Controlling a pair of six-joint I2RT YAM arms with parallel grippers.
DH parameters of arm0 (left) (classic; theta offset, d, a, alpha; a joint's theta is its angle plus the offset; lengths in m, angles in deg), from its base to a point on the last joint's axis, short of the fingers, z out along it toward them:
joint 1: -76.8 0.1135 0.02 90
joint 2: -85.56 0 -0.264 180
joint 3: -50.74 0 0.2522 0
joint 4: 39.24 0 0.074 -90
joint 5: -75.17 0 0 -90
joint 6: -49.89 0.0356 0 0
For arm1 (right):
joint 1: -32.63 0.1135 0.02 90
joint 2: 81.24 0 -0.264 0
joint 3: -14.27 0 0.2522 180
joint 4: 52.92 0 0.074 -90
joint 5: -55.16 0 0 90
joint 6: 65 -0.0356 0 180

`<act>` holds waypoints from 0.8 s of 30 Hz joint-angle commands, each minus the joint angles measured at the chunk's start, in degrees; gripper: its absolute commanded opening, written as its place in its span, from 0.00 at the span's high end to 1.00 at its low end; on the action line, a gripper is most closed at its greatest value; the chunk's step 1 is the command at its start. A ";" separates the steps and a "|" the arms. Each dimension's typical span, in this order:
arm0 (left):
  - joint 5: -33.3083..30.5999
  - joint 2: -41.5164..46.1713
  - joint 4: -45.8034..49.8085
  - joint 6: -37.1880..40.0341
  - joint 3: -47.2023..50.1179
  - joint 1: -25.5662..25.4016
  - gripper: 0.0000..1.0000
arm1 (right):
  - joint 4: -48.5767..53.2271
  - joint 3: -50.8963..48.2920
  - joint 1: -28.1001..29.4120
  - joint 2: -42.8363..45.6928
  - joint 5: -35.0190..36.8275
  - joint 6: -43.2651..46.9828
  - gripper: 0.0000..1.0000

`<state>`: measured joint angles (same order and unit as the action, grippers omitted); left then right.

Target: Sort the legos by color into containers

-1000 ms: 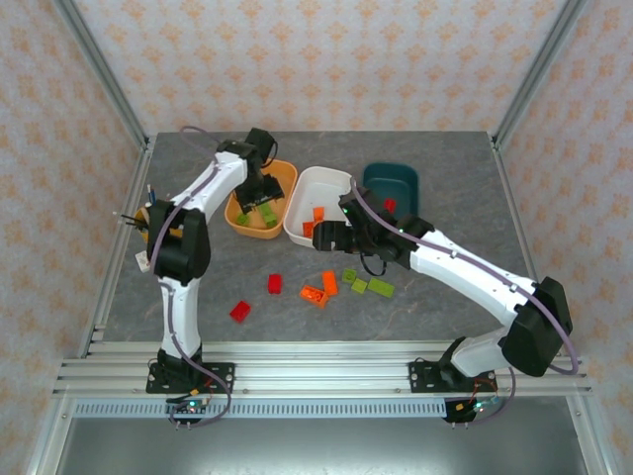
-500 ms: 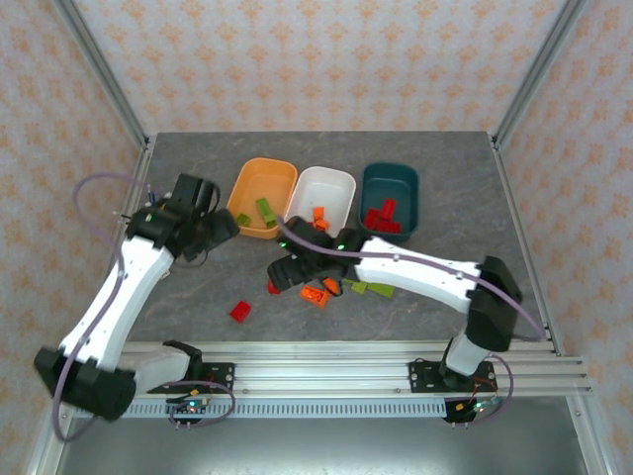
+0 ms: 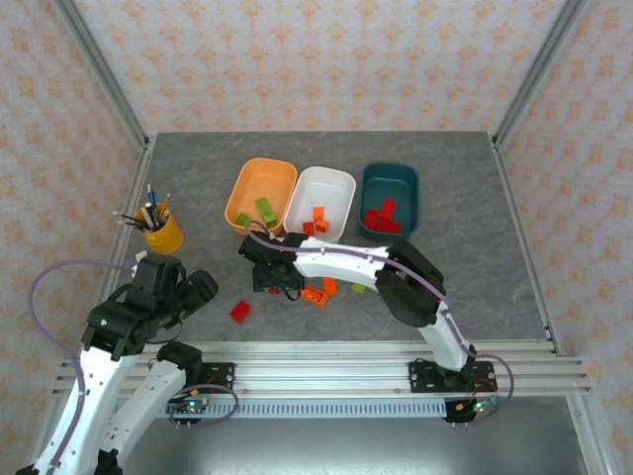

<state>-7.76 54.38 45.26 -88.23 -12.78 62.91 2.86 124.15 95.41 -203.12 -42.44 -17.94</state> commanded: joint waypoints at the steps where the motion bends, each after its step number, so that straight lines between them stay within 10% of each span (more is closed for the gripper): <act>1: 0.92 1.67 3.64 -0.44 0.10 -0.41 0.19 | 1.97 3.28 -0.41 -2.97 0.23 -5.12 0.30; 13: 7.83 2.89 0.96 2.14 -0.06 -0.37 0.19 | 6.94 9.25 -0.74 -4.09 5.35 -4.13 0.74; 24: 16.61 -12.15 -18.66 2.85 -6.43 -3.73 0.19 | 13.83 -3.38 -15.84 19.99 11.48 6.95 0.77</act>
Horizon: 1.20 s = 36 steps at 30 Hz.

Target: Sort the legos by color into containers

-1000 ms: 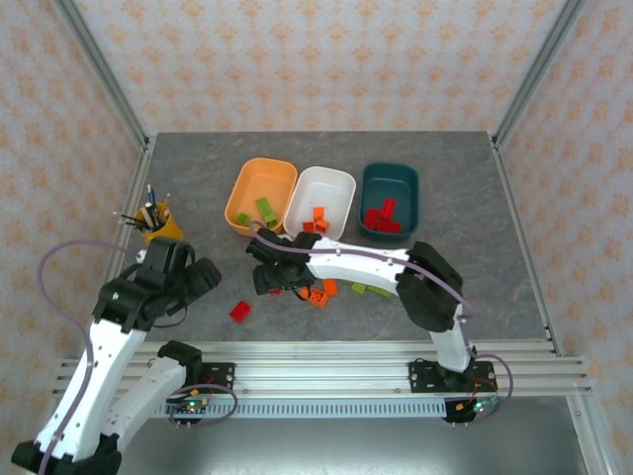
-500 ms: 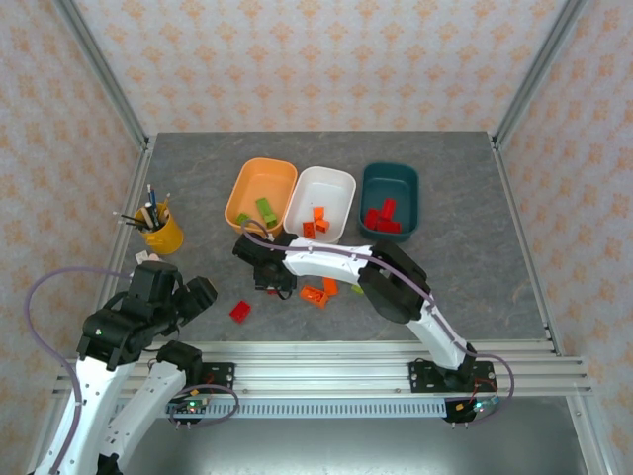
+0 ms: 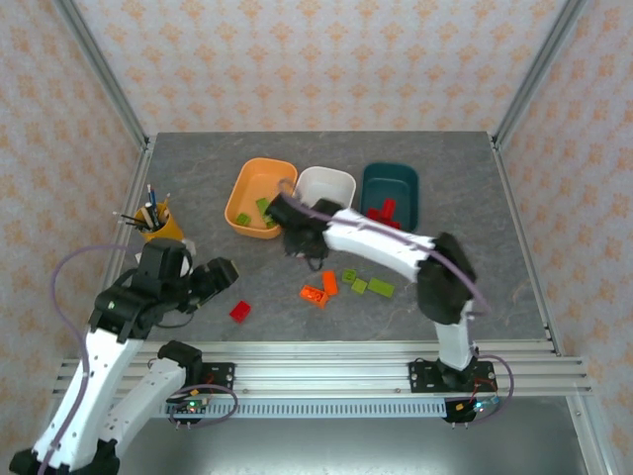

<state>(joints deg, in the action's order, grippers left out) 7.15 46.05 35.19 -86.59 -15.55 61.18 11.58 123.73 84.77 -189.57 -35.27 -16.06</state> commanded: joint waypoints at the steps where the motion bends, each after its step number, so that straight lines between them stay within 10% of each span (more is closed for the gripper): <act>1: 0.76 -6.31 -10.16 1.30 -4.99 -3.56 0.19 | 5.54 -4.43 -7.89 8.01 4.10 6.55 0.77; 13: -6.32 -35.73 -23.57 0.16 -22.48 -18.34 0.19 | 8.37 -3.79 -30.48 0.53 2.16 16.66 0.77; 25: -7.86 -48.37 -22.98 1.96 -31.14 -19.98 0.20 | 6.87 -0.69 -34.83 -9.67 3.03 15.37 0.74; 36: -9.86 -47.75 -21.68 0.41 -25.25 -21.63 0.20 | 6.43 1.51 -35.11 -9.86 1.83 18.42 0.44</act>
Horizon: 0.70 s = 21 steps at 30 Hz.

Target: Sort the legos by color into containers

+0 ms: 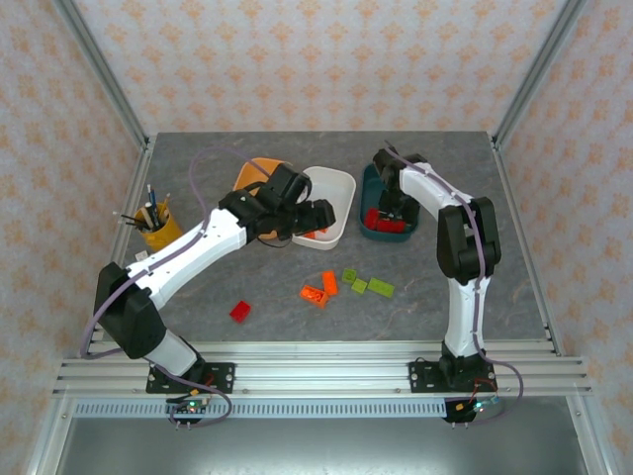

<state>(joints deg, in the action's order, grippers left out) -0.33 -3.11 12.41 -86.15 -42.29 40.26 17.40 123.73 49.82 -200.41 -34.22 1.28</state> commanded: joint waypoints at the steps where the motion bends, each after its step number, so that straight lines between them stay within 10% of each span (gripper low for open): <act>1: -2.73 1.62 1.53 -0.46 1.91 -0.85 0.20 | 0.58 1.58 -0.09 1.73 0.78 1.21 0.43; 9: -3.52 5.70 7.84 -17.99 11.71 -1.04 0.23 | -1.62 -1.04 4.51 15.32 0.67 5.50 0.41; 21: 3.78 0.96 -0.32 -47.67 21.40 -6.81 0.30 | -15.23 -35.35 18.67 50.98 -5.09 5.24 0.39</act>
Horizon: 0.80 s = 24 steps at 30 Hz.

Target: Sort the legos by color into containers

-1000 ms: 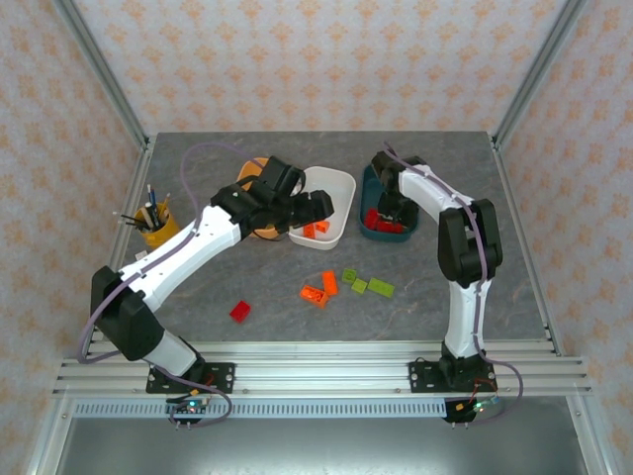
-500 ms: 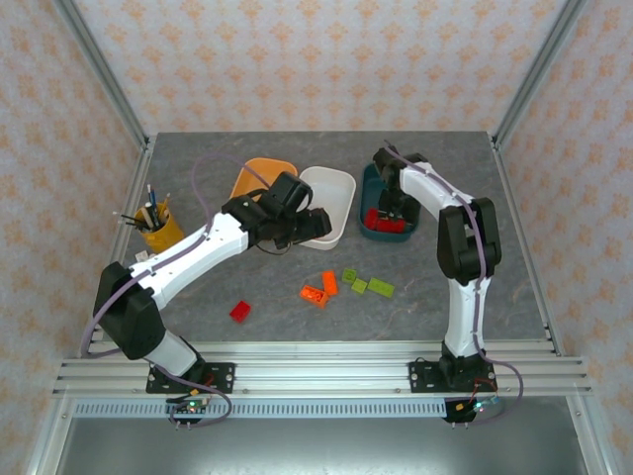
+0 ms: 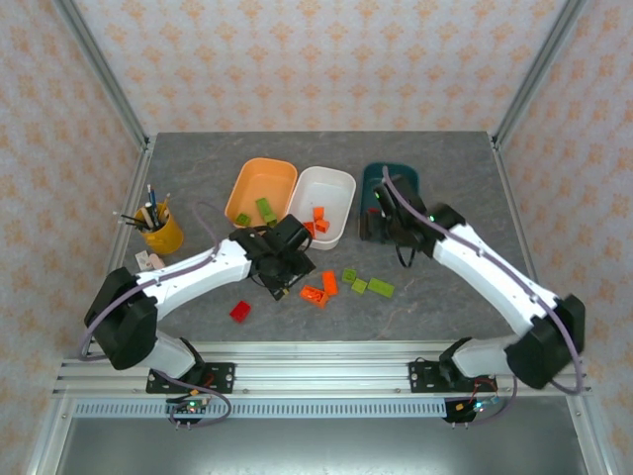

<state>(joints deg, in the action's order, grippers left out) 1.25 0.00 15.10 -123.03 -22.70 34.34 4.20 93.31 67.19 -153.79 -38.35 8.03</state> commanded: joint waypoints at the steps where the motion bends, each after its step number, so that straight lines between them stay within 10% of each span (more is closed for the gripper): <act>1: 2.47 -2.52 -4.37 -13.14 2.59 -1.33 0.29 | -1.81 -6.37 1.88 7.05 -1.22 -2.21 0.39; 13: 0.00 -10.17 -10.98 -26.76 1.71 -2.36 0.21 | 3.22 -13.86 4.39 19.44 -3.82 -5.00 0.39; 24: -0.24 -14.15 -13.73 -30.55 2.97 -4.07 0.52 | 2.13 -14.56 4.37 18.34 -4.38 -5.20 0.39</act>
<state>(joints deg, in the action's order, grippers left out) 2.36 -13.05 2.42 -151.53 -20.19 30.63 6.23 79.82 71.28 -135.12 -42.41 3.66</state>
